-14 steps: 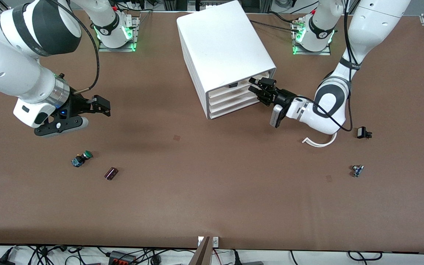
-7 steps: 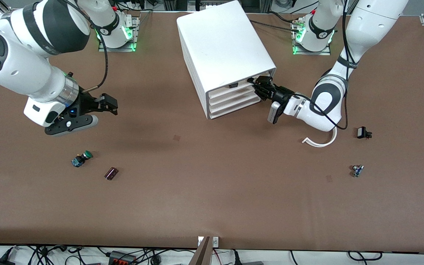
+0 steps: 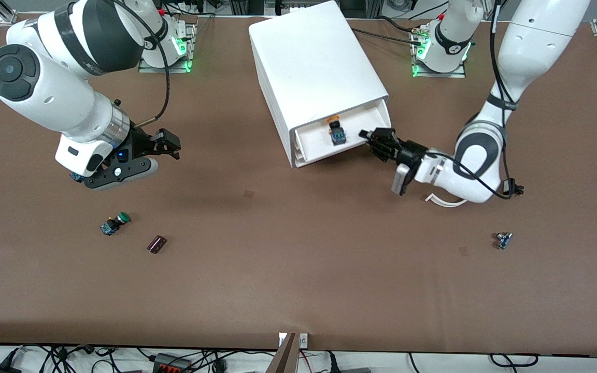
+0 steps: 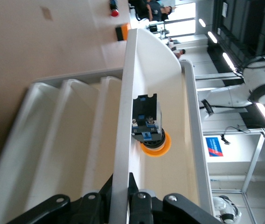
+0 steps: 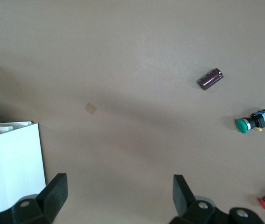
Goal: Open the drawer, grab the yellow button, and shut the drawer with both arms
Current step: 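Pull the drawer open with the left gripper, then release the drawer with the left gripper while the right gripper reaches in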
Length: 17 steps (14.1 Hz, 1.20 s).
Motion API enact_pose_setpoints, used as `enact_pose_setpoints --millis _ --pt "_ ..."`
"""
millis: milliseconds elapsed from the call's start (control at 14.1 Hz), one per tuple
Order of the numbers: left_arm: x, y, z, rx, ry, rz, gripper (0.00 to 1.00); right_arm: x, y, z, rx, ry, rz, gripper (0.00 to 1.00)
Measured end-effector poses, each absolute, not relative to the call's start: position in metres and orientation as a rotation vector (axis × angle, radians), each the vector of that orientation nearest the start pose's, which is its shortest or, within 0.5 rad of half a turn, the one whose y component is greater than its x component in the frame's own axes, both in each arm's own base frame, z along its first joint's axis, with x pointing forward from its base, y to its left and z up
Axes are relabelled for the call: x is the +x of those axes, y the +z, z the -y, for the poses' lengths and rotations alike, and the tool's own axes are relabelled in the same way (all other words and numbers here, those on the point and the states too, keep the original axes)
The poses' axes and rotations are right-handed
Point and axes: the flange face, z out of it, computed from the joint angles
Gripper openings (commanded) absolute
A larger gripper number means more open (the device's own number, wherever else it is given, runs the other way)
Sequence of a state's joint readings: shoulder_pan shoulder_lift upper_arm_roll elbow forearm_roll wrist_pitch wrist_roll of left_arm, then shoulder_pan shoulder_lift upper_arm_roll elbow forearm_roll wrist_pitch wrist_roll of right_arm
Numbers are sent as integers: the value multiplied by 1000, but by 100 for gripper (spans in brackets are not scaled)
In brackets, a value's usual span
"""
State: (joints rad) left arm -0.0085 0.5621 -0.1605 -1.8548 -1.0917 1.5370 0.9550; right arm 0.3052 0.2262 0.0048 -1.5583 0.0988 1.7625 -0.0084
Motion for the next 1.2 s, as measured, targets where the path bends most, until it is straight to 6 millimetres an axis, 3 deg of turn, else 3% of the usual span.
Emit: enact_pose_setpoints --millis 71,142,212,283,495,637,778,991,1203 --pt "567 241 180 1728 -317 533 6 597 513 -200 -3014 53 453 100" --pt "578 241 174 1736 -316 528 26 598 514 -201 -3013 47 453 100" --pt "586 241 171 1735 -316 524 95 598 515 -202 -3006 35 451 100" --pt "592 237 169 1755 -314 520 100 599 516 -206 -2982 20 444 100" --pt "600 233 163 1785 -307 507 100 600 520 -227 -2882 -40 406 100" --pt "608 245 146 1850 -342 480 100 603 516 -245 -2858 -98 382 100" --pt "617 284 130 1961 -432 443 100 599 507 -283 -2847 -140 333 100" --pt "622 369 112 2245 -593 366 100 580 500 -361 -2827 -144 250 100" --pt "627 413 88 2580 -656 365 100 568 497 -416 -2814 -150 203 100"
